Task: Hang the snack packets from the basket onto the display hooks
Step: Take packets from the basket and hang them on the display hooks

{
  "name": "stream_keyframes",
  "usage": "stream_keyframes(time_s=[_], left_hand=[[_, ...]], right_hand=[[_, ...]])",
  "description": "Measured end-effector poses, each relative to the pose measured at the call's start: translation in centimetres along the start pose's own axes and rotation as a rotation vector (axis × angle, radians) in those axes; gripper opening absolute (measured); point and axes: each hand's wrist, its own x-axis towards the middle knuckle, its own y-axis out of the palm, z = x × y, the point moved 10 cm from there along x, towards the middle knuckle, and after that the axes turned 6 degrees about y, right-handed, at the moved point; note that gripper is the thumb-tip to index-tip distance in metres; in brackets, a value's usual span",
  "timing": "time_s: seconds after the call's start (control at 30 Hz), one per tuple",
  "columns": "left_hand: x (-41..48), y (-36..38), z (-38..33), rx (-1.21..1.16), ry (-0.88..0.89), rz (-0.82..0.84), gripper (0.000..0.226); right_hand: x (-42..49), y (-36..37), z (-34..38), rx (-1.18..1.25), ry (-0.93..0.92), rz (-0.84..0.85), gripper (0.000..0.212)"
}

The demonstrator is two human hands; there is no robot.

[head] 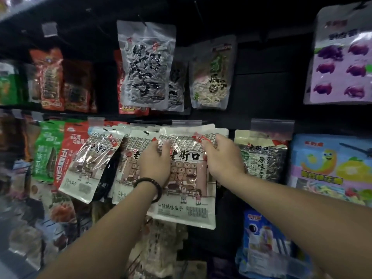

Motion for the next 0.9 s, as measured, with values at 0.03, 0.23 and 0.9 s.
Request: stream_keyframes(time_s=[0.03,0.23,0.9], left_hand=[[0.5,0.1,-0.3,0.007,0.010,-0.013,0.039],[1.4,1.6,-0.9,0.139,0.024,0.007,0.049],[1.0,0.7,0.6,0.187,-0.074,-0.042,0.081]], right_hand=[[0.2,-0.2,0.3,0.030,-0.016,-0.030,0.041],[1.2,-0.8,-0.4,0.060,0.000,-0.078,0.045],[1.3,0.1,-1.3,0.107,-0.009,-0.136,0.048]])
